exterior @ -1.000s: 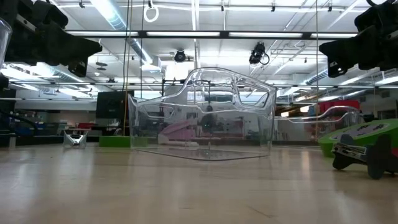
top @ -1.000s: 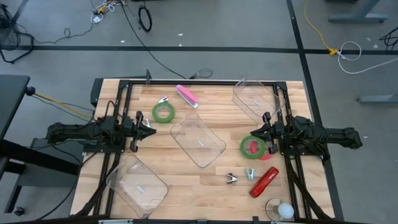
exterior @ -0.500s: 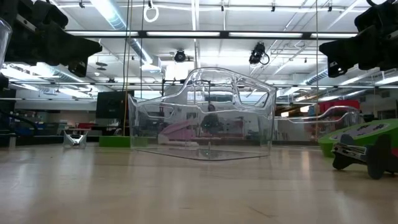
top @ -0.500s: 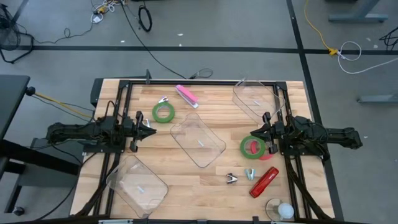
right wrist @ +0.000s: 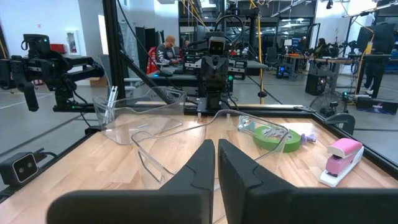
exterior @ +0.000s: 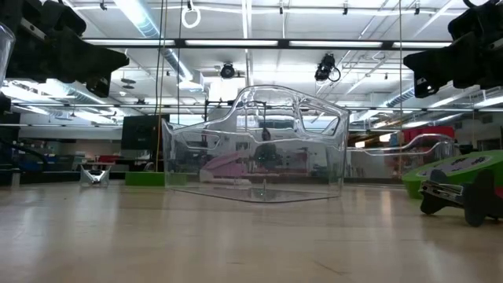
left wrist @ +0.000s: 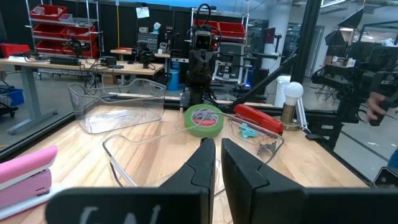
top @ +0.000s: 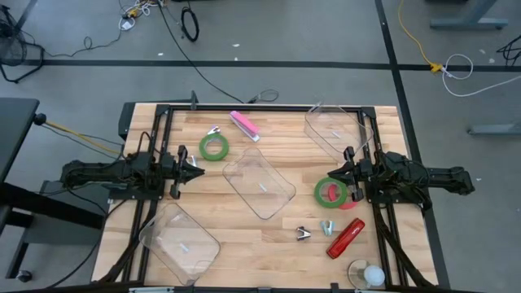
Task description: Pick and place Stapler, Stapler remover, tape
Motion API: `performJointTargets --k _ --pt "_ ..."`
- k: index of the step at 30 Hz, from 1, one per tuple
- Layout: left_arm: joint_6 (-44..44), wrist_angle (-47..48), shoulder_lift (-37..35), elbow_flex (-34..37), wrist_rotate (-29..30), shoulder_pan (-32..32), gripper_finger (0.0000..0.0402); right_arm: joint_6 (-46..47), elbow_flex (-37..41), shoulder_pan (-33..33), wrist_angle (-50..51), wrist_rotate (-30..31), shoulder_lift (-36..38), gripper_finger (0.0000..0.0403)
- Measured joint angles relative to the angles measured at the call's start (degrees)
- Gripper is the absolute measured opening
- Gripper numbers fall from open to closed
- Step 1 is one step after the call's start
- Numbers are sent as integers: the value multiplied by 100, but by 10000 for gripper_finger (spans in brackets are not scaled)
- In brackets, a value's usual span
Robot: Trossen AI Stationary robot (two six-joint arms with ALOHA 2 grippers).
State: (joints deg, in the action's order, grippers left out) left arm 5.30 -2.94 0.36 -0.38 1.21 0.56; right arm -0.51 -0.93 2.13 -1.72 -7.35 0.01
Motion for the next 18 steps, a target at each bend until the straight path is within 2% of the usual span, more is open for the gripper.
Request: performJointTargets --k 18 --pt "0 0 0 -1 0 0 30 306 0 2 -292 -41 0 23"
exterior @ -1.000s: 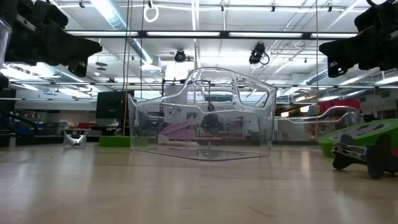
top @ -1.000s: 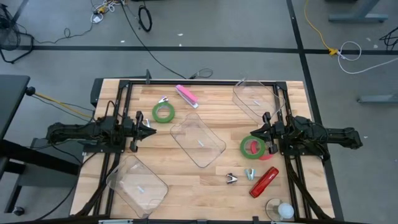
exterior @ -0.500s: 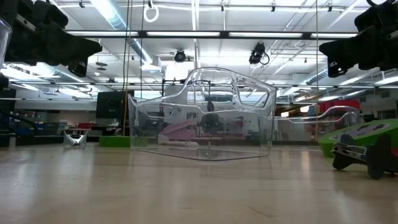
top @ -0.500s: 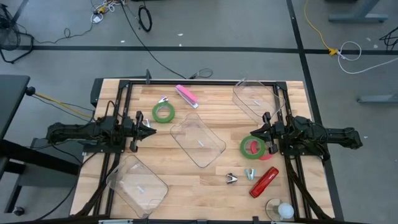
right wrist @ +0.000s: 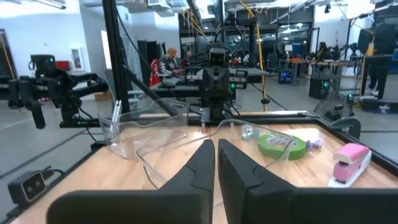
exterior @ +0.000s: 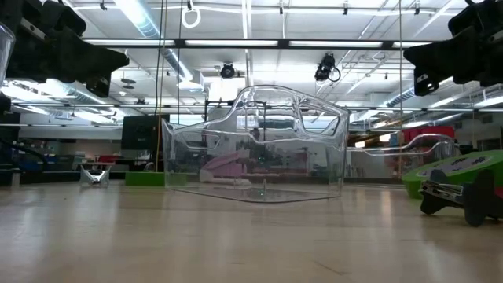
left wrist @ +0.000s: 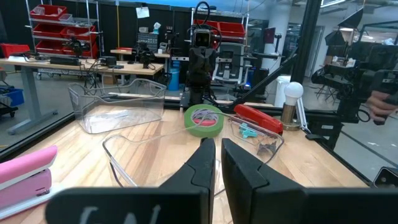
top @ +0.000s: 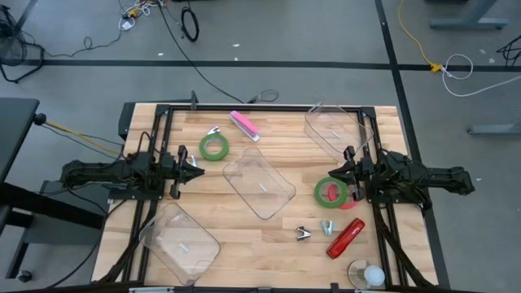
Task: Pick and place Stapler, Stapler remover, tape
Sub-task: Put the red stapler into the middle transparent bin
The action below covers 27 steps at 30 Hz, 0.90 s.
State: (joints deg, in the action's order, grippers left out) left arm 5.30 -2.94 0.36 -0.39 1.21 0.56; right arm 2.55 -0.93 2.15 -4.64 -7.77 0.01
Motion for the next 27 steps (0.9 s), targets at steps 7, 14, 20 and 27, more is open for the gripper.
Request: performJointTargets --k 7,14,20,27 --pt "0 0 0 0 0 0 30 0 1 -2 -726 -67 0 23" --pt "-2 0 0 -1 0 0 30 34 -292 -2 -914 179 0 23" --pt "0 0 0 1 0 0 30 63 -808 0 -906 284 0 23" --pt "0 0 0 0 0 0 30 433 -1635 -2 -754 326 -186 23"
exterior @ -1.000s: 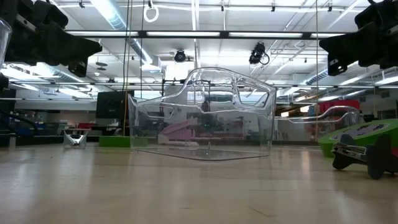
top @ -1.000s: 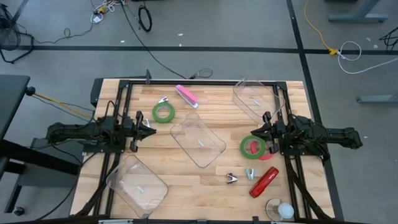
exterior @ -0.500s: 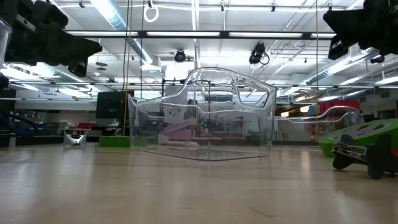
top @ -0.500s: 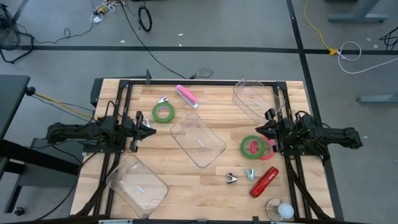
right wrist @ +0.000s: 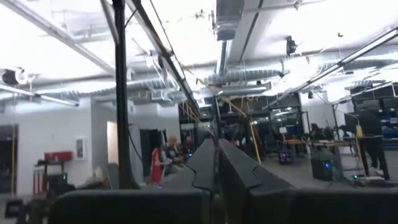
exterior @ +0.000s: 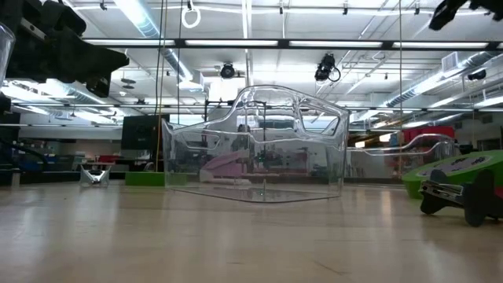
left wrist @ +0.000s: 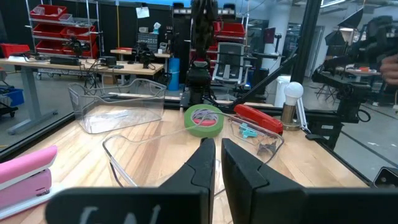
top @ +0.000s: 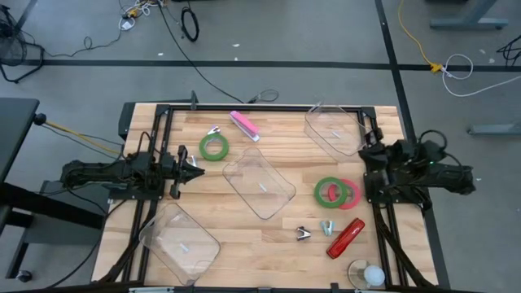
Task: Pick and place Stapler, Stapler remover, tape
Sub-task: Put the red stapler into the middle transparent bin
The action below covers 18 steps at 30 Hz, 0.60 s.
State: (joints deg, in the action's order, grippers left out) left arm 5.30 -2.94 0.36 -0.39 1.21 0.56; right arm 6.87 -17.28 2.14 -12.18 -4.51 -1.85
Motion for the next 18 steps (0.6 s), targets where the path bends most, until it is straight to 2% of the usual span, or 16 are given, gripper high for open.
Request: performJointTargets --k 18 --pt "0 0 0 0 0 0 30 323 -2847 1 782 102 -1974 23"
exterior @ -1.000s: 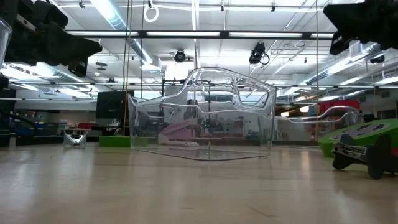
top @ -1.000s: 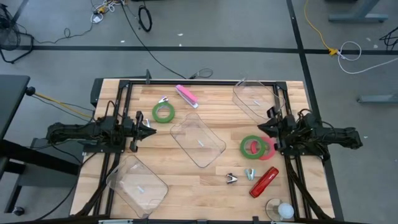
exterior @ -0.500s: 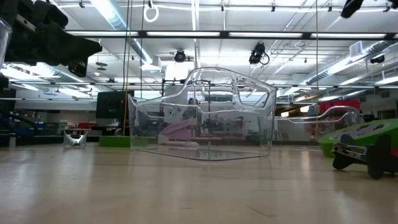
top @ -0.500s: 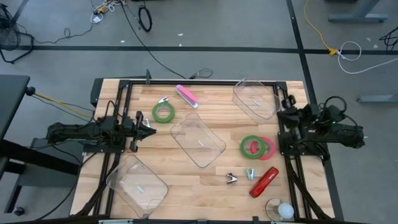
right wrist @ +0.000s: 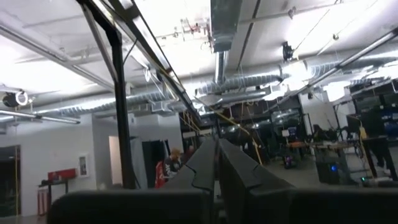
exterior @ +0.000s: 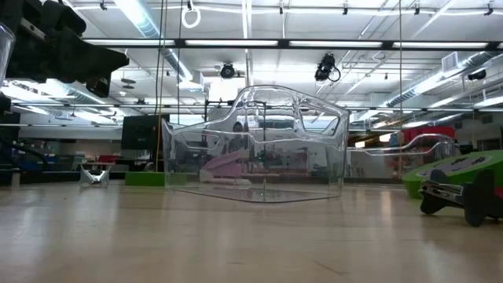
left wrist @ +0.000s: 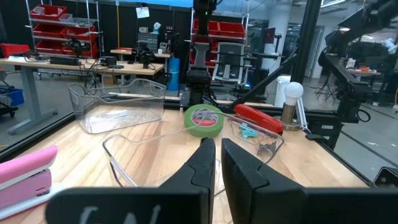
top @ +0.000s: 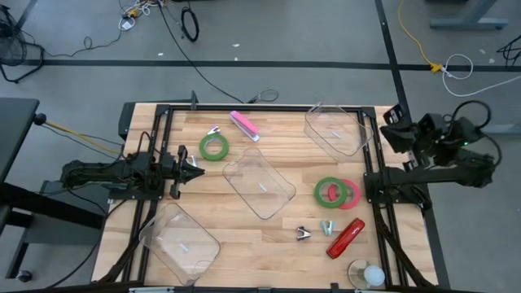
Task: Pick and place Stapler, Stapler remover, tape
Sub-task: Put the red stapler into the middle transparent bin
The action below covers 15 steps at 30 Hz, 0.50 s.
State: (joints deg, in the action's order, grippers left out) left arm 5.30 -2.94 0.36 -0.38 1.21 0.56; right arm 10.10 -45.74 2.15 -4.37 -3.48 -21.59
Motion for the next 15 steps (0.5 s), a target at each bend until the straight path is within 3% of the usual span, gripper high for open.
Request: performJointTargets --k 8,15 --pt "-2 0 0 0 0 0 30 -1 -1251 0 813 -66 -781 23" --pt "0 0 0 -2 0 0 30 -3 -1853 -1 1204 -425 -1201 23"
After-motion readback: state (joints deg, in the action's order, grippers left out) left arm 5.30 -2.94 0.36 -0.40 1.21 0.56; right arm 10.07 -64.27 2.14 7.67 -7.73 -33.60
